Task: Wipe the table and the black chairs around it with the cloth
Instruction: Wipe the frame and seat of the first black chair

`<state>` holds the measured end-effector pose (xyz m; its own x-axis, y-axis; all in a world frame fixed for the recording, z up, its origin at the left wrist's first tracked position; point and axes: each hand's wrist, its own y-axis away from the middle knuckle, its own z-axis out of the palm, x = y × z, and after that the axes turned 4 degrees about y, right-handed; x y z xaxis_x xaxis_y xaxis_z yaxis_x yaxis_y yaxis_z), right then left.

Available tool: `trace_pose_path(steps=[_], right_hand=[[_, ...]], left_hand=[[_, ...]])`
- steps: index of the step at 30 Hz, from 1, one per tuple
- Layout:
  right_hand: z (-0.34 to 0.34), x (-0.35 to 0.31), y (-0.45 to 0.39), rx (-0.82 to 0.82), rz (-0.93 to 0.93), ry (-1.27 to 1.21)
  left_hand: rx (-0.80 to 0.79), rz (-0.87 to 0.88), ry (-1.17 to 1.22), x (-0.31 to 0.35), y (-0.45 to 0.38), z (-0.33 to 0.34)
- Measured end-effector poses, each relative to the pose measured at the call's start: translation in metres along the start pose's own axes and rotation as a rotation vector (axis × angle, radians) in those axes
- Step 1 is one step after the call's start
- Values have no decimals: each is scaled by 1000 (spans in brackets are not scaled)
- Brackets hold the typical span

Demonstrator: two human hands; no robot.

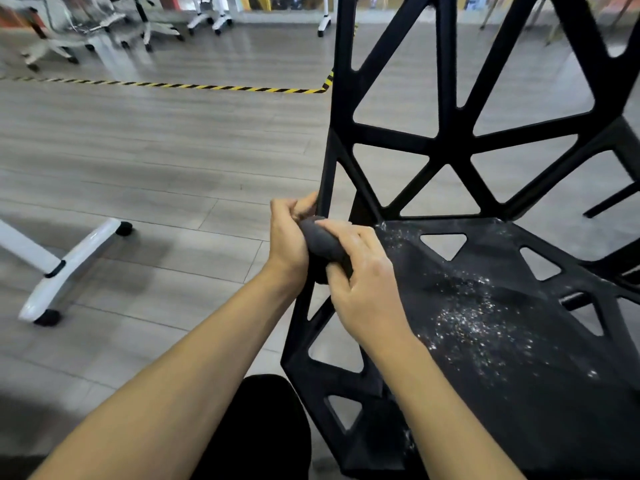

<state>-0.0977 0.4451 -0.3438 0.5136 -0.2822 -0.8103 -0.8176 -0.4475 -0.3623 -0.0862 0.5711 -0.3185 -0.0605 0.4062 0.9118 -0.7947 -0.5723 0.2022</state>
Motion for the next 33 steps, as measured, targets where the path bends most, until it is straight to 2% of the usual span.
trace_pose_path(steps=[3,7,11,13,15,18,20,22,27,33], right_hand=[[5,-6,34,-3,86,-68],[9,-9,64,-38,123,-5],[-8,-15,57,-89,116,27],[-23,-11,36,25,167,62],[-41,6,1,200,241,189],[-60,51,-58,266,301,472],[-61,79,-87,178,322,671],[-52,99,-97,88,296,804],[-27,121,-74,56,215,809],[-39,104,-74,-249,147,803]], left_hand=[[-31,-29,-30,0,1,-2],[-47,31,-134,3,5,0],[37,208,-531,8,-13,1],[35,401,-764,14,-23,10],[-60,599,-972,19,-27,21],[-128,633,-1153,13,-27,29],[-134,637,-1161,4,-23,26],[-131,662,-1057,2,-21,25],[-112,628,-940,0,-26,24],[-131,682,-927,-3,-30,23]])
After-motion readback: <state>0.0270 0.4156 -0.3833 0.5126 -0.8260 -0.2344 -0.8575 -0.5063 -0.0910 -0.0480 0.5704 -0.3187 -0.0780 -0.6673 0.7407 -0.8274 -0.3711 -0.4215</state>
